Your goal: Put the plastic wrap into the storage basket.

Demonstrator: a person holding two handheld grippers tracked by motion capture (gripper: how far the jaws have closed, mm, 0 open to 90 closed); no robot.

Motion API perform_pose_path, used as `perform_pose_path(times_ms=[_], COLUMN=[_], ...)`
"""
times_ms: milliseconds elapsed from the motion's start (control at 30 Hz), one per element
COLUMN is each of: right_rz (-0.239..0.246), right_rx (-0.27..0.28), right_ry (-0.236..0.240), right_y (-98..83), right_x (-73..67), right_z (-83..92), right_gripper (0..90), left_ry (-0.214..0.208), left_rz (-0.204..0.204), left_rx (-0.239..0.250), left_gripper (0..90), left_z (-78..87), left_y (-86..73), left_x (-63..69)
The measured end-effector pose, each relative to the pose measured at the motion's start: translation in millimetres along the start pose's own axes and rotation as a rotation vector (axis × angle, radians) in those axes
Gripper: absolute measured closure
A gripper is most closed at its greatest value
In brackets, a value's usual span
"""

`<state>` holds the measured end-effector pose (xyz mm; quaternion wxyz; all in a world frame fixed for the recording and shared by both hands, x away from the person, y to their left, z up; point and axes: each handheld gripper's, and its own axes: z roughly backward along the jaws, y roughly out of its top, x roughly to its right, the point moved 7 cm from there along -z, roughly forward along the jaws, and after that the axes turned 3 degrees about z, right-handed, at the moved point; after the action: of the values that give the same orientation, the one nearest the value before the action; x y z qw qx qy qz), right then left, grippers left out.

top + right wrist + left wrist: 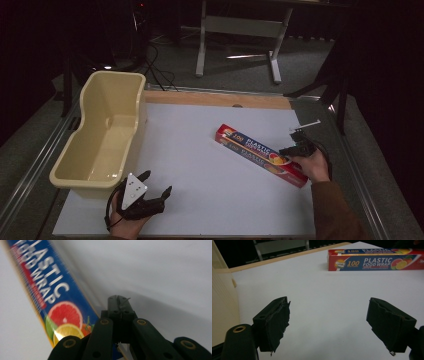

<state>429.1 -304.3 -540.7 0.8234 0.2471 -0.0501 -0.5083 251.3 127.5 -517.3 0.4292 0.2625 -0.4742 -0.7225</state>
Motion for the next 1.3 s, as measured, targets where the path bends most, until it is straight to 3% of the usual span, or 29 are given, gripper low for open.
perform_pose_path(times_ms=[133, 200, 267, 333, 467, 600, 767, 900, 1300], right_rz=[0.045, 0.107, 0.165, 0.19, 0.244, 0.323, 0.39, 0.426, 0.398], right_rx=[0.009, -0.007, -0.006, 0.014, 0.081, 0.075, -0.005, -0.093, -0.291], right_ry=[0.085, 0.116, 0.071, 0.034, 0.032, 0.022, 0.041, 0.015, 0.033], right_y=[-19.3, -27.6, -30.1, -26.1, -7.5, 11.6, 23.0, 26.6, 35.1], right_x=[-24.7, -39.6, -49.3, -51.6, -58.5, -74.2, -95.6, -104.4, -102.7], right_z=[5.0, 7.4, 9.3, 10.9, 17.1, 21.6, 15.0, 3.5, -33.5], right_gripper=[90.0, 89.9, 87.8, 84.6, 74.0, 62.1, 42.8, 28.0, 20.8], left_ry=[-0.002, -0.001, -0.001, -0.001, -0.004, -0.005, -0.006, -0.006, -0.008], left_rz=[0.005, 0.005, 0.004, 0.001, -0.005, -0.006, -0.007, -0.009, -0.013], left_rx=[0.003, 0.002, -0.001, -0.002, 0.002, 0.003, 0.004, 0.003, -0.001], left_gripper=[18.5, 18.7, 18.8, 18.8, 18.8, 18.8, 18.9, 18.9, 18.9], left_z=[-0.3, -0.6, -1.1, -1.4, -1.4, -0.8, -0.2, -0.1, -0.8], left_y=[0.3, 0.3, 0.2, 0.3, 1.3, 1.7, 1.8, 1.8, 1.5], left_x=[0.0, 0.2, 0.6, 1.4, 2.6, 2.3, 2.9, 3.3, 4.2])
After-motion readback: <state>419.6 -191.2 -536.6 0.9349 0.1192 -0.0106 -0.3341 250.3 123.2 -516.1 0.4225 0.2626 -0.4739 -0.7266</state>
